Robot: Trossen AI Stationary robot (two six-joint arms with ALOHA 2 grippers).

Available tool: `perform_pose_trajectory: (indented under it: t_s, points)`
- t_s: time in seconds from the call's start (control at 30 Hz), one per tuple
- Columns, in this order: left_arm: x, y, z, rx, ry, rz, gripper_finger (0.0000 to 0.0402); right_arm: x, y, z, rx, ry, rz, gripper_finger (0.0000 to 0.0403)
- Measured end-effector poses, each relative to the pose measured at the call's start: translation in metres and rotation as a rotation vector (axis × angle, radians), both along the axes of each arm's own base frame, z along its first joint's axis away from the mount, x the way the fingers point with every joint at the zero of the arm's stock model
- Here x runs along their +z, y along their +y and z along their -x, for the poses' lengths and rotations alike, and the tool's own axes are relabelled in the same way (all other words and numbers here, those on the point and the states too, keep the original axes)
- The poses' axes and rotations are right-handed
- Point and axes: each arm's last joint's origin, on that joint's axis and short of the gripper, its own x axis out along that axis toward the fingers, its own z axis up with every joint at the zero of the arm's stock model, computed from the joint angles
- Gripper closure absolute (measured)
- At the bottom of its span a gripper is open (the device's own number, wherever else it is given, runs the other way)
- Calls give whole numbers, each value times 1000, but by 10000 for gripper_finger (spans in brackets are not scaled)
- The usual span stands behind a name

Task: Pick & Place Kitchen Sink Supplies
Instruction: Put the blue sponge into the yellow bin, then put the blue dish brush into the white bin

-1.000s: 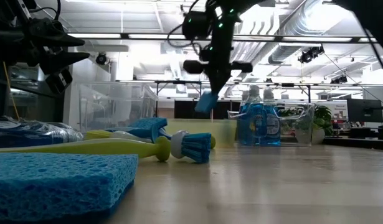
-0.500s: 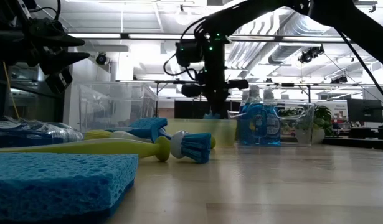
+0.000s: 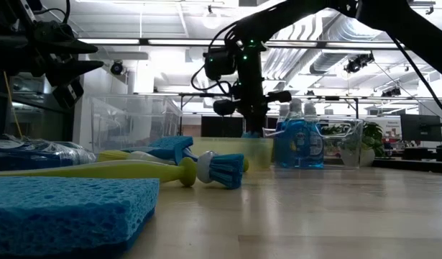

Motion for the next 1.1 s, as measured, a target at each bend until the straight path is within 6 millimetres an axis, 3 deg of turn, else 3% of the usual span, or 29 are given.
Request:
perform_pose_trajectory:
  t_s: [0.67,0.93,1.1]
  points:
    - [0,0,0,0,0,0,296,0,0,-1,-1,1,21,299]
    - [0,0,0,0,0,0,296,2,-1,-1,35,6,25,289]
    - [0,0,0,0,0,0,296,15,-2,-5,98,-4,41,289]
